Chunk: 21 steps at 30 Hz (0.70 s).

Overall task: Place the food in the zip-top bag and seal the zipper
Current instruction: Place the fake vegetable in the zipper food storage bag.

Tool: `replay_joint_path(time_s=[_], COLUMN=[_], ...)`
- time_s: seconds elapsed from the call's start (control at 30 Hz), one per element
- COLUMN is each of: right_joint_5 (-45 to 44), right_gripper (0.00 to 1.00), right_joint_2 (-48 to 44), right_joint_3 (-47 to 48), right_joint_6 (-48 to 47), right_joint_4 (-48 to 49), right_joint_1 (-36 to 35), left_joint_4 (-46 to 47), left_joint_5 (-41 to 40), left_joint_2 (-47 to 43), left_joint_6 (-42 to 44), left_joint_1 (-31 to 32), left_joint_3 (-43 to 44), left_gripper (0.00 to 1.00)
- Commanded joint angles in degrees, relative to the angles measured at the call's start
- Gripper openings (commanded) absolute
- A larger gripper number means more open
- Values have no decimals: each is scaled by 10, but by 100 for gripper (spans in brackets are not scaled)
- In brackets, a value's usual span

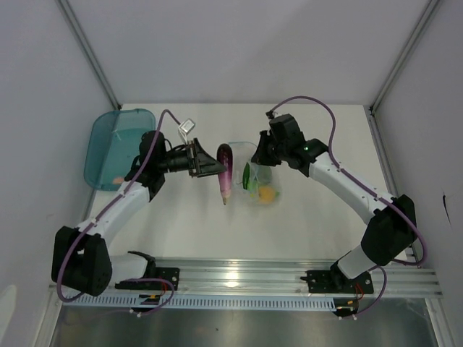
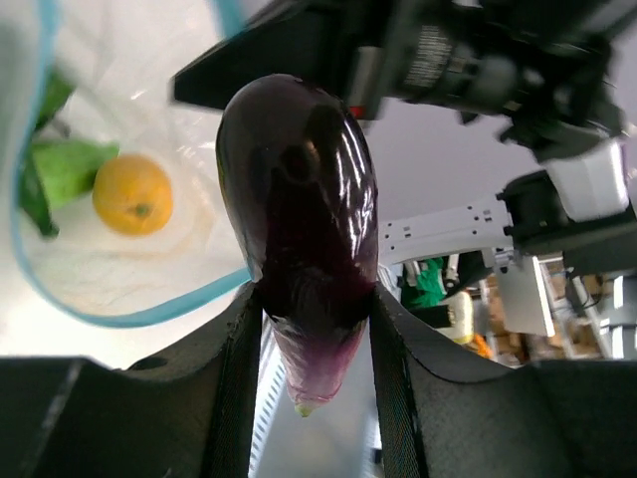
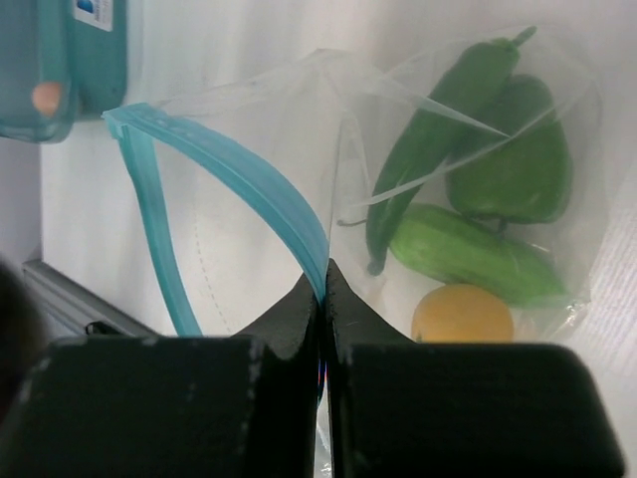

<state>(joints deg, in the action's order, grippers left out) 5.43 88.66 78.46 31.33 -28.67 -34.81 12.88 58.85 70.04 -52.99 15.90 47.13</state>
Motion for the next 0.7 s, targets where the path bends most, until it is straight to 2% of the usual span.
replay_joint_path(time_s=[0.0, 0.17, 0.3, 0.43, 0.67], right_joint_5=[-76, -116, -116, -121, -157], right_gripper=[0, 0, 0, 0, 0], right_joint_2=[-1, -14, -24, -35, -56], right_joint_3=[10, -8, -14, -14, -23], right_joint_6=[-30, -47, -72, -97, -142], right_joint_4=[-4, 11, 19, 23, 35], right_joint_1=[-21, -46, -59, -76, -120], left_joint_4=[-148, -196, -152, -165, -81], left_joint_5=[-13, -12, -8, -17, -18], left_joint_2=[37, 91, 102, 114, 122], left_joint_6=[18, -3, -43, -52, -132], left_joint_1=[6, 11, 19, 22, 22], left_joint_3=[25, 44, 29, 41, 19], left_gripper=[1, 0, 1, 0, 0])
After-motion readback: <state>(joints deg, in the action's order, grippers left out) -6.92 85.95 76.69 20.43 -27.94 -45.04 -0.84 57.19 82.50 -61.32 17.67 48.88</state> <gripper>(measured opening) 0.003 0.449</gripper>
